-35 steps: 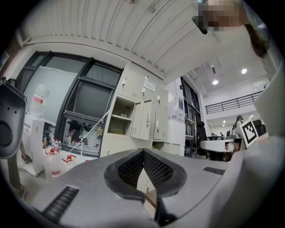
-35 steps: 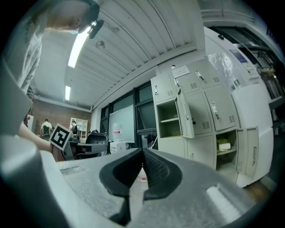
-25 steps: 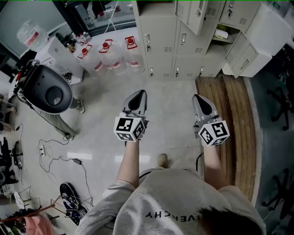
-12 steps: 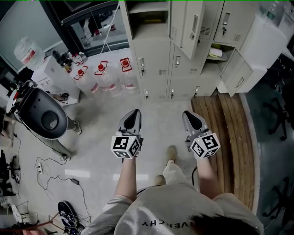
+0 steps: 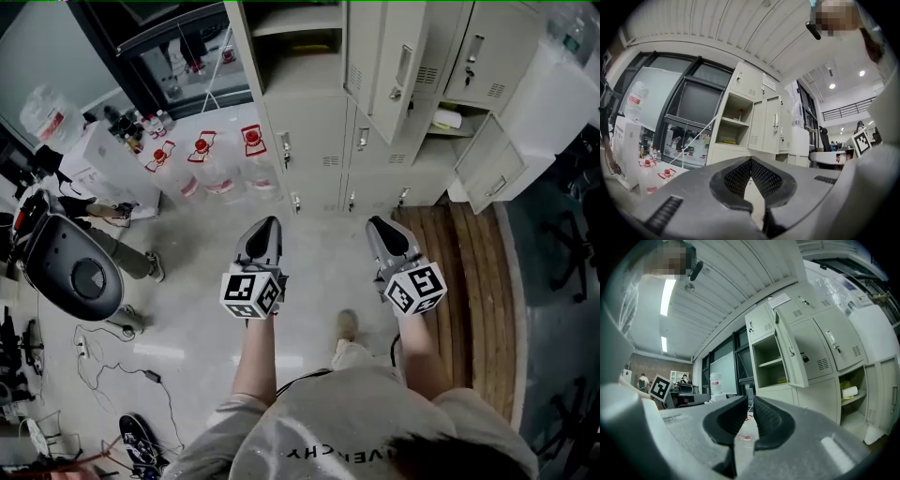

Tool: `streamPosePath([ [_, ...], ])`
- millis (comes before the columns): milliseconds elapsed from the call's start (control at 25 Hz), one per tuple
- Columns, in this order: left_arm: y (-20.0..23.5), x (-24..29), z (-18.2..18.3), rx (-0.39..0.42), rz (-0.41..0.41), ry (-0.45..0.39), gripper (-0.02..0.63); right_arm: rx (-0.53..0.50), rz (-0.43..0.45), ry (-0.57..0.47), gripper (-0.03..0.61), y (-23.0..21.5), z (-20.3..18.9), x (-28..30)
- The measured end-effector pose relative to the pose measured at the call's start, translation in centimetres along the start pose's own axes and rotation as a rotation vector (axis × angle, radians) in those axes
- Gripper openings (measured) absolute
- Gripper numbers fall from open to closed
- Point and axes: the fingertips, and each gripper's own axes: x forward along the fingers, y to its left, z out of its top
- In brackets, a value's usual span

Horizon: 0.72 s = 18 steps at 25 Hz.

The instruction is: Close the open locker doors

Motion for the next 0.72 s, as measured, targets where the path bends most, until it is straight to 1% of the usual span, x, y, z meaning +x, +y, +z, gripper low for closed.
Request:
streamPosePath([
  [320, 0.4, 6.3, -0.4, -0.007, 0.011, 0.015, -0.002, 0.018, -0.003, 0.012, 0.054, -5.7, 0.5, 4.1],
  [520, 0.3, 9.9, -0.6, -0.01, 0.015, 0.016, -0.002, 0.01, -0.002, 0.018, 0.063, -8.8, 0.9, 6.2],
  [640, 0.0, 11.8, -0.9, -0.006, 0.01, 0.02, -0.002, -0.001, -0.01, 0.013, 0.08, -10.6, 1.5, 7.1],
  [720, -0.1, 13.0, -1.0, 0.0, 0.006, 0.026, -0.002, -0.011, -0.033, 0.003, 0.103, -12.0, 2.1, 7.8],
])
